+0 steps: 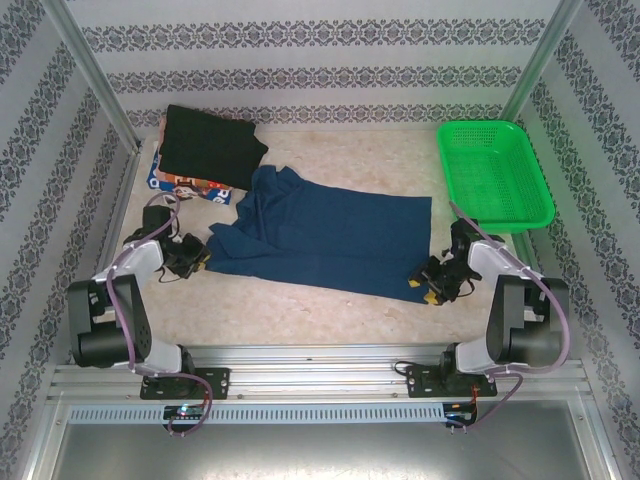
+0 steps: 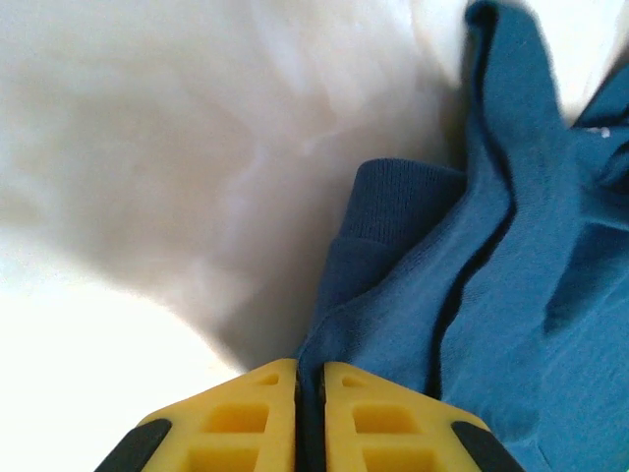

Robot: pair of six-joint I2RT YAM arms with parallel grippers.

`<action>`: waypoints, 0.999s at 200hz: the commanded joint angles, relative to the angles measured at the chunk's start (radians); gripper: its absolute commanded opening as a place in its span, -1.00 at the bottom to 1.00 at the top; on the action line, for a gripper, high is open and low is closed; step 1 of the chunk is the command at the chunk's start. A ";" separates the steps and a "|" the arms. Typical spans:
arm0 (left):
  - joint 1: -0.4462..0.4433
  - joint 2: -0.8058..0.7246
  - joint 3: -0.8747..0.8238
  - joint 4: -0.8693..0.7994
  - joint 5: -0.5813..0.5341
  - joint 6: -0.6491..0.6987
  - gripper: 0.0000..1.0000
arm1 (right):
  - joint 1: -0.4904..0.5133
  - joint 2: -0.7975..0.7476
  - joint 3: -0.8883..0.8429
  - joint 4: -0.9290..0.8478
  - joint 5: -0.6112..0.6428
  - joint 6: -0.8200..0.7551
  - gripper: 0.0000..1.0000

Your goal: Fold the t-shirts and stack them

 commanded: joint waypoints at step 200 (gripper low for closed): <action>-0.189 -0.356 0.098 -0.375 -0.191 0.122 0.47 | 0.078 -0.231 0.161 -0.172 0.129 -0.104 0.62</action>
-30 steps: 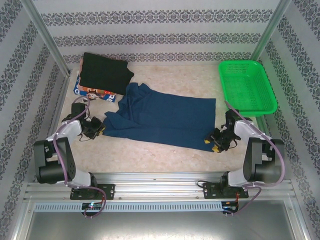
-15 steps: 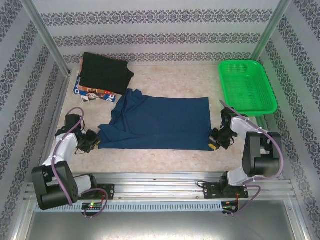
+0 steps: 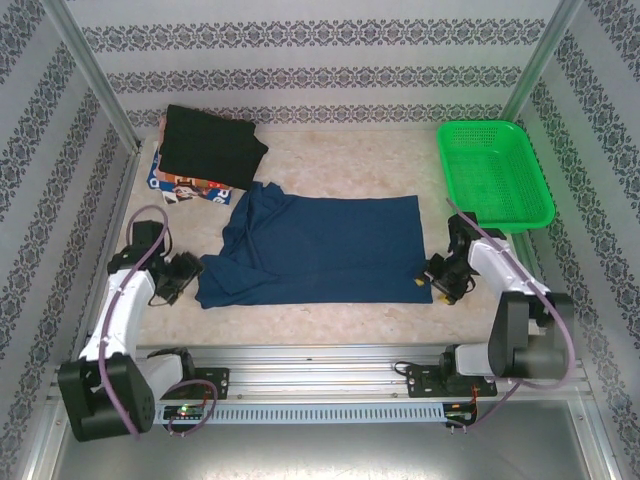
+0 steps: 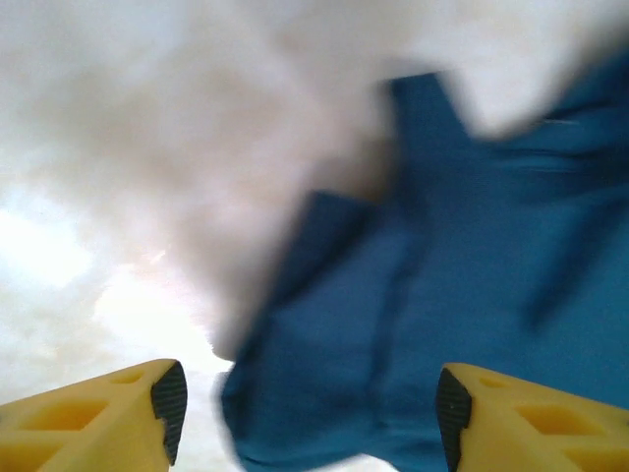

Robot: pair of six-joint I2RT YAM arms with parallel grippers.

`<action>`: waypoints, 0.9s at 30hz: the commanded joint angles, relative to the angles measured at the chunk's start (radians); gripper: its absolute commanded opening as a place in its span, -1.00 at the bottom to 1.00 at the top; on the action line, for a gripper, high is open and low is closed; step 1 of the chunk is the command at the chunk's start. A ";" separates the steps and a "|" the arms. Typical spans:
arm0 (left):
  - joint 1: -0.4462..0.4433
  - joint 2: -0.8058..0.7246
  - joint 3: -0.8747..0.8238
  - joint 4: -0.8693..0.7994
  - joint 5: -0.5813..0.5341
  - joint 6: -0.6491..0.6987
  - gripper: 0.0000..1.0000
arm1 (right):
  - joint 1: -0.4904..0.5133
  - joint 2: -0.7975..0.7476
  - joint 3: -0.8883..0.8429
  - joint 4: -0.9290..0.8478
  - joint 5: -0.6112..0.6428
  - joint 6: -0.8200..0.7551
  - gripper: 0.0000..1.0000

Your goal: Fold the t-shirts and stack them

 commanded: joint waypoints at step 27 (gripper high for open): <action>-0.324 0.175 -0.133 0.297 0.049 -0.472 0.03 | 0.136 -0.284 0.135 0.086 -0.269 -0.224 0.96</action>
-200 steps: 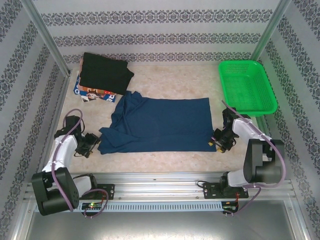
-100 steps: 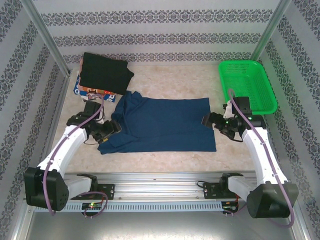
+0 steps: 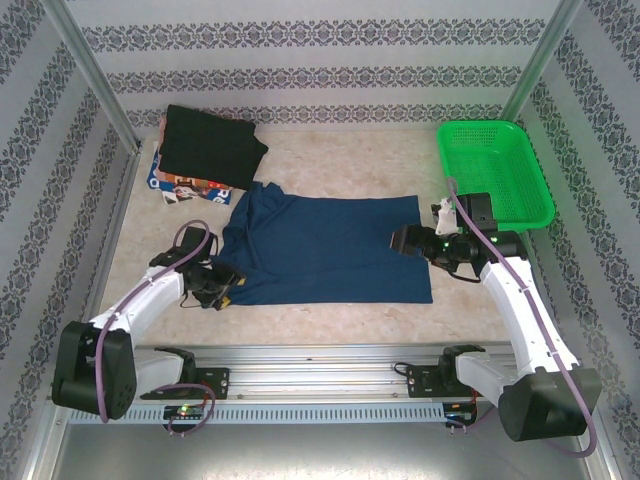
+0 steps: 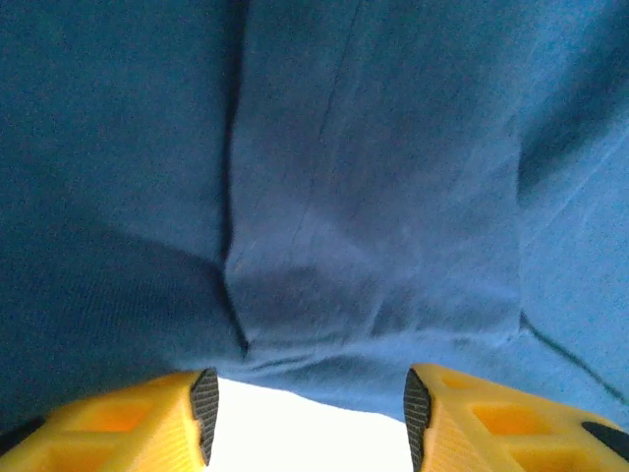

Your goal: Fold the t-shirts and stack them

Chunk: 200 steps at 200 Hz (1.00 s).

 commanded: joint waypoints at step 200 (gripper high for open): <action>0.032 0.290 0.413 0.004 -0.197 0.359 -0.06 | 0.019 -0.012 -0.027 0.034 -0.059 0.009 0.96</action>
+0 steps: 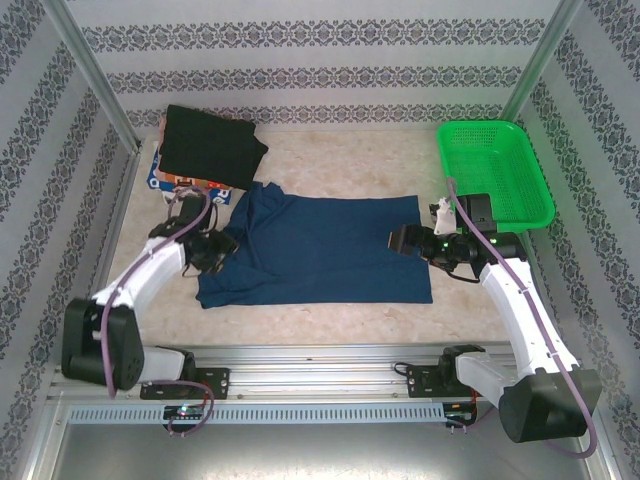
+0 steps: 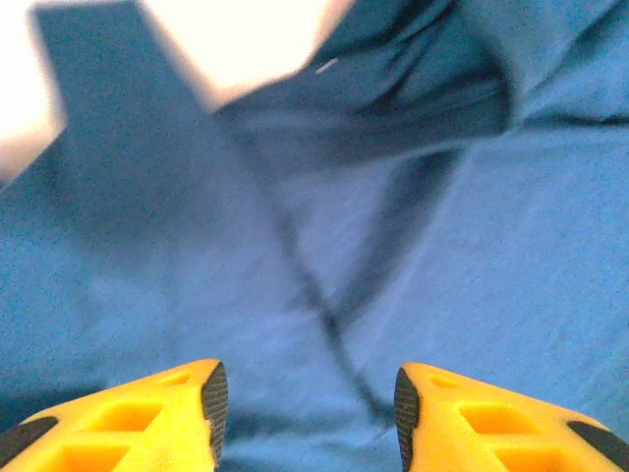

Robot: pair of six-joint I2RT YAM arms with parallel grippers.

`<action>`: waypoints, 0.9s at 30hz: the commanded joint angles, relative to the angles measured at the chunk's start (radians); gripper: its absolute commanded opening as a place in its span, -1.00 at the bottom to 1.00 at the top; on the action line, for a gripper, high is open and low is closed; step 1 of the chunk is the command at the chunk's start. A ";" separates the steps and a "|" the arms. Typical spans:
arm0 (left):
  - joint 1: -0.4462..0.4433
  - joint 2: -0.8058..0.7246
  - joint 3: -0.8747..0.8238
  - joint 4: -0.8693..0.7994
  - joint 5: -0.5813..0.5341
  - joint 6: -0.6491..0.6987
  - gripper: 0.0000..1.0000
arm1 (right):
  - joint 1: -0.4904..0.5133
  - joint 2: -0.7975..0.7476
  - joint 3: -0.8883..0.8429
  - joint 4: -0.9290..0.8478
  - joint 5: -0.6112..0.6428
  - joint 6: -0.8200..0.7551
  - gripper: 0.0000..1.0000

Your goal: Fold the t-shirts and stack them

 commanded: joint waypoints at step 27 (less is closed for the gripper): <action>-0.112 0.484 0.468 -0.176 -0.269 0.557 -0.10 | 0.011 -0.068 -0.035 -0.025 0.024 0.015 0.96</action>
